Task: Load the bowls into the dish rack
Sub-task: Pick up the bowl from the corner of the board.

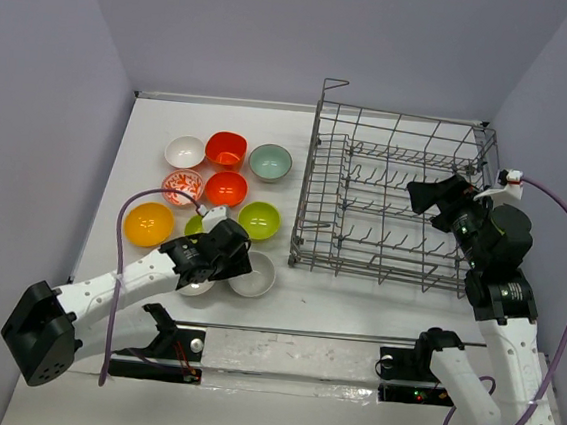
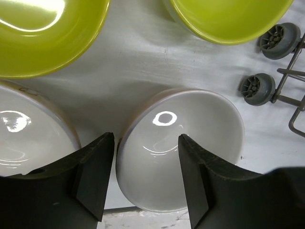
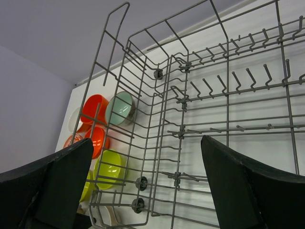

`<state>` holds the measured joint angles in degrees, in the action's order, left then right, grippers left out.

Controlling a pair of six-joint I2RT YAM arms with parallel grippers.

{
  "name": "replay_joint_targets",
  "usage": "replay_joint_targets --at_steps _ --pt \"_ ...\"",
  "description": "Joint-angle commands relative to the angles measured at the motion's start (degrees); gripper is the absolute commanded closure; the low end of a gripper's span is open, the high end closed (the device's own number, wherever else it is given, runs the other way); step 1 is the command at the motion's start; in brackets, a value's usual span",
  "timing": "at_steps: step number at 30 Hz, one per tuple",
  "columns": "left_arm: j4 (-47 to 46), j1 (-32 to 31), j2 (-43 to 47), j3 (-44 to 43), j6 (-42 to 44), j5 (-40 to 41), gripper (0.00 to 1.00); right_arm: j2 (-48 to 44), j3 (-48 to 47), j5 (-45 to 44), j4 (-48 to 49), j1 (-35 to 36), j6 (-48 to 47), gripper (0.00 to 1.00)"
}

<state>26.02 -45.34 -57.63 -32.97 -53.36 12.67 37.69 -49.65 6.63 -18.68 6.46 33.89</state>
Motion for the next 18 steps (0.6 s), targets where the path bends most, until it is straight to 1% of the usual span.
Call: replay_joint_targets --at_steps 1,11,18 --pt "0.35 -0.89 -0.64 0.98 -1.74 1.22 0.36 -0.69 0.78 -0.92 1.01 0.31 -0.49 0.0" --pt "0.08 -1.94 -1.61 1.77 -2.62 1.57 0.51 -0.95 1.13 -1.01 1.01 0.31 -0.76 0.0" --pt "-0.62 -2.29 -2.23 2.74 -2.97 1.22 0.55 -0.78 0.96 -0.75 1.01 0.31 -0.84 0.0"
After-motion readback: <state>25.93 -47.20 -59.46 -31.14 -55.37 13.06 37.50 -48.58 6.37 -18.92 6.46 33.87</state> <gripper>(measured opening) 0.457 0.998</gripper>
